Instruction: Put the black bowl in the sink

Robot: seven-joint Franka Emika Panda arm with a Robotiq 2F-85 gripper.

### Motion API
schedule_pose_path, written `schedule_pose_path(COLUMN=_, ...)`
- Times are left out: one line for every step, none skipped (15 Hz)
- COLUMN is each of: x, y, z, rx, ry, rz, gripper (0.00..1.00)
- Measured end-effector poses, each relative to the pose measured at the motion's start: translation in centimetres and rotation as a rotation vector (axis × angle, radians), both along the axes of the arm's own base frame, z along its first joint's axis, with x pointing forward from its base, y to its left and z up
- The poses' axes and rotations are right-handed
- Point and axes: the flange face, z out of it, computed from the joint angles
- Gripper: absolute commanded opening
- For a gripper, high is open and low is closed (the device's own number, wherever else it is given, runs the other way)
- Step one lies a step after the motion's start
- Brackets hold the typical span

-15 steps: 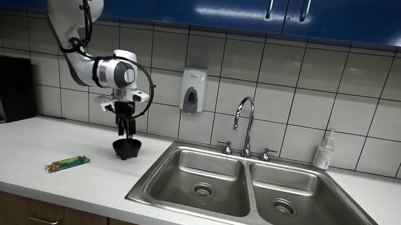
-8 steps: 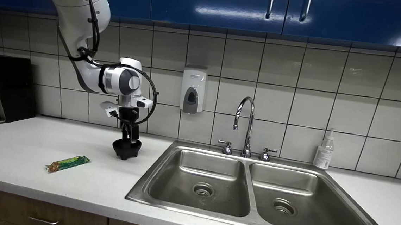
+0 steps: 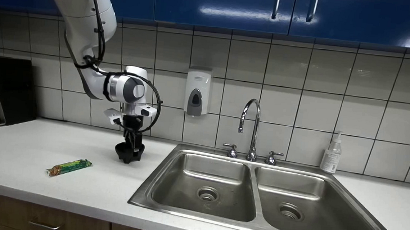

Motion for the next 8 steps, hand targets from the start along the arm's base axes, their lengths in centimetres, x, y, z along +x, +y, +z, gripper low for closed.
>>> schedule_pose_path(x=0.01, y=0.0, z=-0.09, rx=0.003, ry=0.002, rz=-0.001, gripper=0.58)
schedule_pose_path(x=0.02, y=0.0, z=-0.19, rx=0.005, ry=0.004, rz=-0.002, gripper=0.49)
schedule_pose_path(x=0.01, y=0.0, z=-0.29, rx=0.008, ry=0.006, rz=-0.004, gripper=0.42)
schedule_pose_path(x=-0.01, y=0.0, z=-0.41, rx=0.012, ry=0.008, rz=-0.005, gripper=0.33)
schedule_pose_path(x=-0.03, y=-0.02, z=-0.51, rx=0.014, ry=0.01, rz=-0.006, gripper=0.27)
schedule_pose_path(x=-0.05, y=-0.03, z=-0.59, rx=0.016, ry=0.011, rz=-0.007, gripper=0.19)
schedule_pose_path(x=-0.06, y=-0.04, z=-0.63, rx=0.017, ry=0.012, rz=-0.008, gripper=0.11)
schedule_pose_path(x=-0.07, y=-0.07, z=-0.64, rx=0.017, ry=0.013, rz=-0.008, gripper=0.04)
